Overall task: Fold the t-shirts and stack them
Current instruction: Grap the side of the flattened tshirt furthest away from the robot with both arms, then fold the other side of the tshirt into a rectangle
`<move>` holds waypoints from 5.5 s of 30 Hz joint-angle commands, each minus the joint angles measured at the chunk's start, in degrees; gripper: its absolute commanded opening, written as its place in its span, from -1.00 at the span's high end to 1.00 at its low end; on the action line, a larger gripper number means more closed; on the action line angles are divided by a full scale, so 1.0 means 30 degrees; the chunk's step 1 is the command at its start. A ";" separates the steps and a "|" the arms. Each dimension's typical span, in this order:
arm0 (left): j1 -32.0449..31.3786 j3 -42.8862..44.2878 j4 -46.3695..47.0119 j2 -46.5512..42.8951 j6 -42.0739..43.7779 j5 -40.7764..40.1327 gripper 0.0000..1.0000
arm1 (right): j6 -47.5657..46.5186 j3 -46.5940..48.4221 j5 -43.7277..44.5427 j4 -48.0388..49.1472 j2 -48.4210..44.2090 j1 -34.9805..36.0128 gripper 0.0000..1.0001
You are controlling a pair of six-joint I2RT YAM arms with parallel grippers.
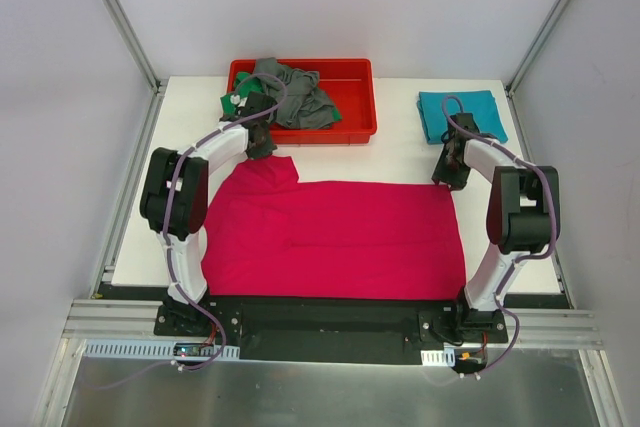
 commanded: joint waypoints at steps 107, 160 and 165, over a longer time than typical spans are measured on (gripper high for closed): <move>-0.4766 -1.0751 -1.1419 -1.9876 -0.4374 0.0203 0.92 | -0.2225 -0.7528 -0.4587 0.4108 -1.1112 -0.0022 0.98; -0.6348 -1.3829 -0.9809 -2.0548 -0.4375 0.3370 -0.98 | -0.0467 -1.0136 0.1450 -0.1661 -1.6703 -0.0109 0.22; -0.6348 -1.2131 -0.9634 -1.9527 -0.4082 0.1585 -0.98 | -0.0700 -1.0164 -0.2992 -0.0730 -1.8200 -0.0138 -0.72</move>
